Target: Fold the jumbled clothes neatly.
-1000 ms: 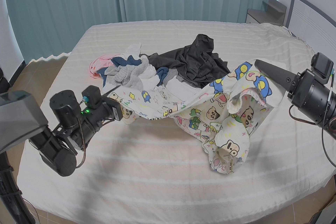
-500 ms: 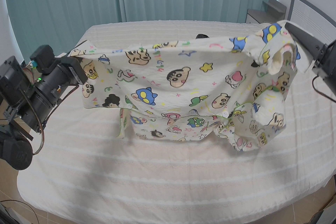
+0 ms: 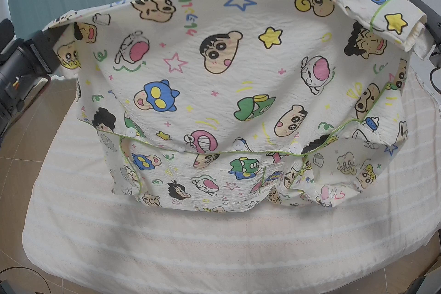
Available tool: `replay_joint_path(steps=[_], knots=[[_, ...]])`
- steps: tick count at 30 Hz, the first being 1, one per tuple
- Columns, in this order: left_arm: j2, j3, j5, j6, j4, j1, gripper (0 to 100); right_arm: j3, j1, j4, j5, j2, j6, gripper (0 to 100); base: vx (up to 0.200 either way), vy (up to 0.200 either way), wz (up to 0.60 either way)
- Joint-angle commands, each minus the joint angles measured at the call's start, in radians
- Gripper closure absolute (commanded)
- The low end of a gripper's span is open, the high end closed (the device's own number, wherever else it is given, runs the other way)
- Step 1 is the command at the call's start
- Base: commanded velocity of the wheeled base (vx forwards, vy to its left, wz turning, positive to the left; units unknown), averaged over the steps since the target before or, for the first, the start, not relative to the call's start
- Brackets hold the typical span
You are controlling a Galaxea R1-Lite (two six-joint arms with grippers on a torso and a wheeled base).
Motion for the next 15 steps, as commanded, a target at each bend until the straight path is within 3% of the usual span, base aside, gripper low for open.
replay_joint_path(steps=[1, 13, 15], knots=[[-0.075, -0.014, 0.02, 0.001, 0.008, -0.002, 100, 0.004, 0.01, 0.002, 0.001, -0.031, -0.001, 100, 0.0, 0.0, 0.0], [-0.087, 0.002, 0.026, 0.0, 0.006, -0.002, 100, 0.031, 0.012, 0.002, 0.004, -0.04, -0.001, 100, -0.2, 0.0, 0.0], [-0.095, 0.008, 0.025, 0.0, 0.006, -0.003, 100, 0.028, 0.012, 0.001, 0.004, -0.042, -0.001, 100, 0.0, 0.0, 0.0]])
